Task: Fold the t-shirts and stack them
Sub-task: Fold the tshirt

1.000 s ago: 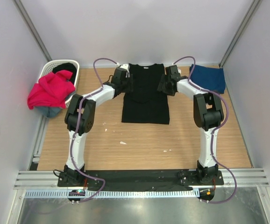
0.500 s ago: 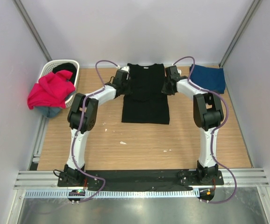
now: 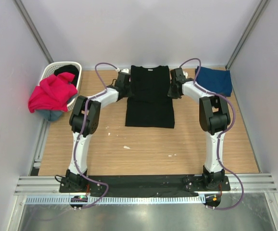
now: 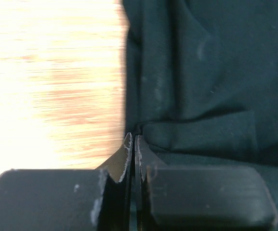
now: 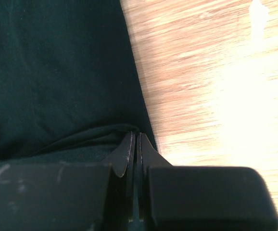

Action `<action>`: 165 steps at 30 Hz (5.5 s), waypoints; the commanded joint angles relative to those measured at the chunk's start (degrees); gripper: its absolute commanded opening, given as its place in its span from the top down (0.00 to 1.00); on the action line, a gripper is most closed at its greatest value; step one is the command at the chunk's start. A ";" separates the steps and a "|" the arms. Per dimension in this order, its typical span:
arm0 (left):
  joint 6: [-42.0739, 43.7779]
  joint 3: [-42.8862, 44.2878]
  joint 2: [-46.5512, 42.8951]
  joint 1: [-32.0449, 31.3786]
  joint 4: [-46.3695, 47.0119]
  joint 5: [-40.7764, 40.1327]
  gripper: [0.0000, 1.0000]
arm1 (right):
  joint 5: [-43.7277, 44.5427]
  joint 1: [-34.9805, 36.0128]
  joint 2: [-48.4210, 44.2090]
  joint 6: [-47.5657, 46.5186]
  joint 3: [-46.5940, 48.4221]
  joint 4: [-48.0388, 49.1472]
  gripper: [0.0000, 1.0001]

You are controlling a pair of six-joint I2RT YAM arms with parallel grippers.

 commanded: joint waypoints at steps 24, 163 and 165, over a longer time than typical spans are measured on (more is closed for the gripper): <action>3.75 4.16 -5.78 2.34 0.70 2.55 0.26 | -1.24 -0.50 3.43 -6.34 15.44 -8.90 0.57; -17.35 -48.04 -35.83 -1.52 -14.41 13.27 1.00 | -10.03 2.48 -31.88 3.50 -47.47 -6.27 0.99; -17.96 -50.50 -40.47 -2.66 -17.39 12.57 1.00 | -11.35 2.57 -34.17 3.94 -48.88 -7.85 0.99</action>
